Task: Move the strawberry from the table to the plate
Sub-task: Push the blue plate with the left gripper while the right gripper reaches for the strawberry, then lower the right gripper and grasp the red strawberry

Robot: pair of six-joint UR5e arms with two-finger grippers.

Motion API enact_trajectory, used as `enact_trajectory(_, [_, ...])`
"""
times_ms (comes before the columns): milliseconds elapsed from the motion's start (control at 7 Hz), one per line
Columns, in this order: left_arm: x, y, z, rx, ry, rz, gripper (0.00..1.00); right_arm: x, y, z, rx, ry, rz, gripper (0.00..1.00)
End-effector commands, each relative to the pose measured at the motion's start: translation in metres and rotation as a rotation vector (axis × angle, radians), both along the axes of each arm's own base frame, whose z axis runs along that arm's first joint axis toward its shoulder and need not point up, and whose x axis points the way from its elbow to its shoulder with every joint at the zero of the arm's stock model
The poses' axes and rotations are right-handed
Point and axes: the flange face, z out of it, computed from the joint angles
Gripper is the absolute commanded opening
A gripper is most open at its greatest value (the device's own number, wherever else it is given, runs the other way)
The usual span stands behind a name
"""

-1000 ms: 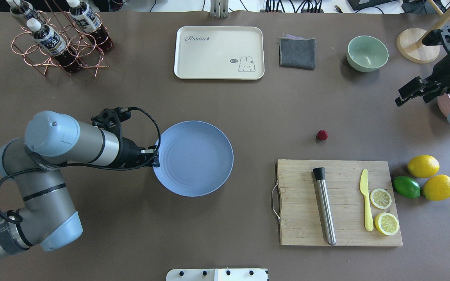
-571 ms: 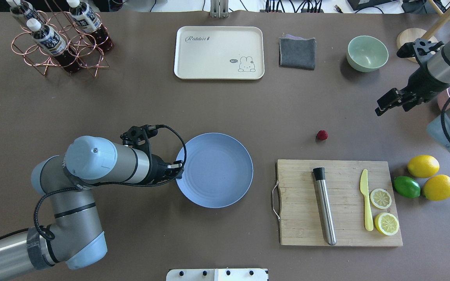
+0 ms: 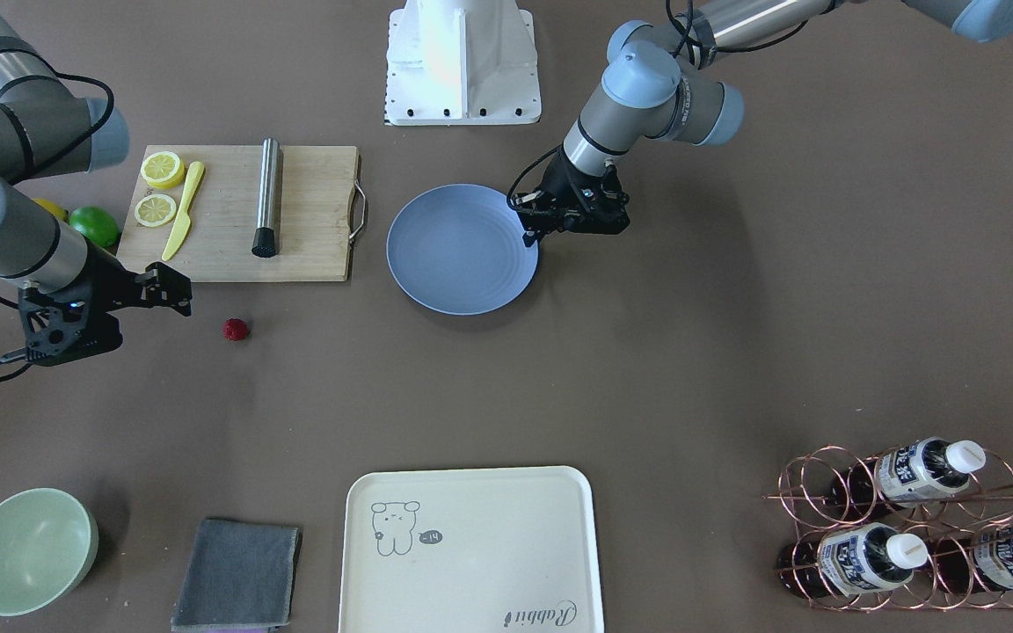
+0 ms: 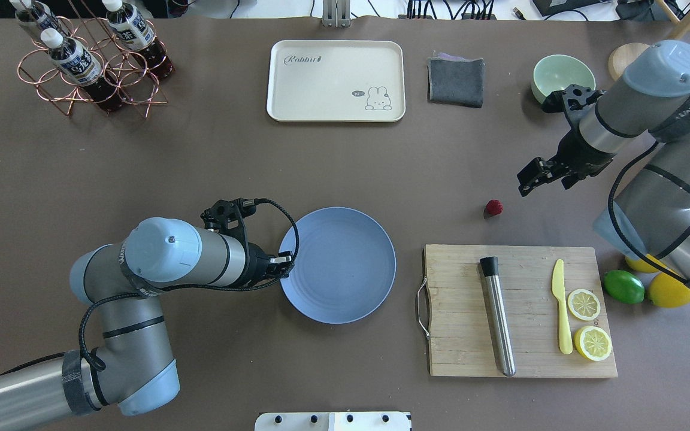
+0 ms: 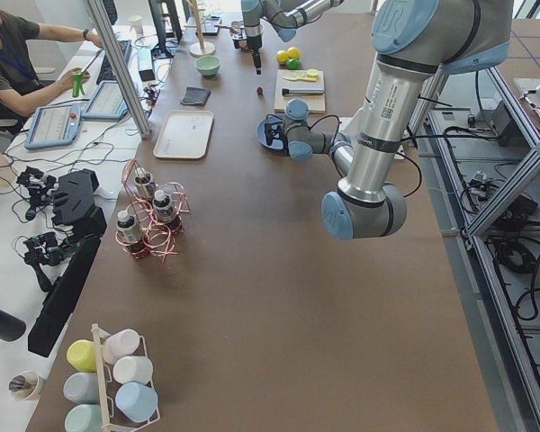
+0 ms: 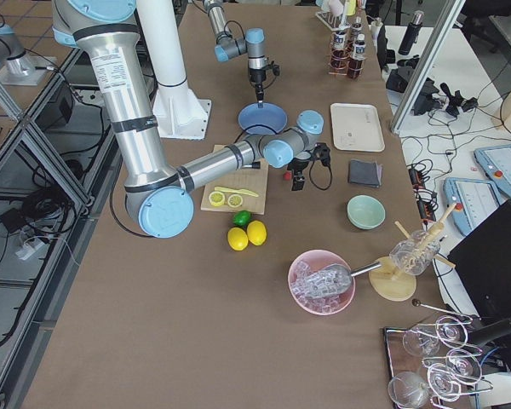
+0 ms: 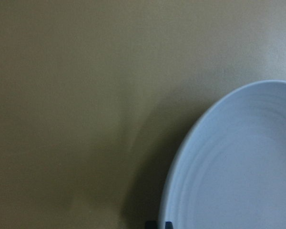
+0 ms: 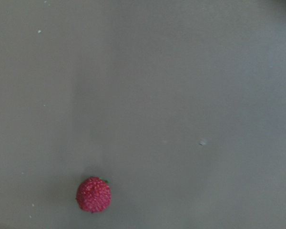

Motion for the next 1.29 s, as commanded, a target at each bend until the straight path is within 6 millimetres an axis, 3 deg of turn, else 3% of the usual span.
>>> enact_trajectory(0, [-0.006,-0.008,0.002,0.001,-0.004,-0.013,0.34,-0.038,0.004,-0.005,0.014,-0.01,0.006,1.0])
enact_trajectory(143, [-0.009,-0.013,0.003,-0.001,-0.004,-0.018,0.65,-0.052,0.008,-0.008,0.001,0.001,0.019,1.0])
enact_trajectory(429, [-0.014,-0.019,0.002,-0.002,-0.002,-0.028,0.71,-0.066,0.011,-0.008,0.004,0.006,0.005,0.99])
enact_trajectory(857, [-0.017,-0.021,0.002,-0.001,-0.001,-0.032,0.71,-0.072,0.009,-0.002,-0.008,0.017,0.001,0.74])
enact_trajectory(1000, [-0.018,-0.021,0.0,-0.001,0.002,-0.034,0.71,-0.072,0.009,-0.001,-0.01,0.018,0.002,0.5])
enact_trajectory(1143, [-0.018,-0.021,0.0,-0.001,0.002,-0.034,0.71,-0.072,0.009,-0.002,-0.01,0.016,0.001,0.06])
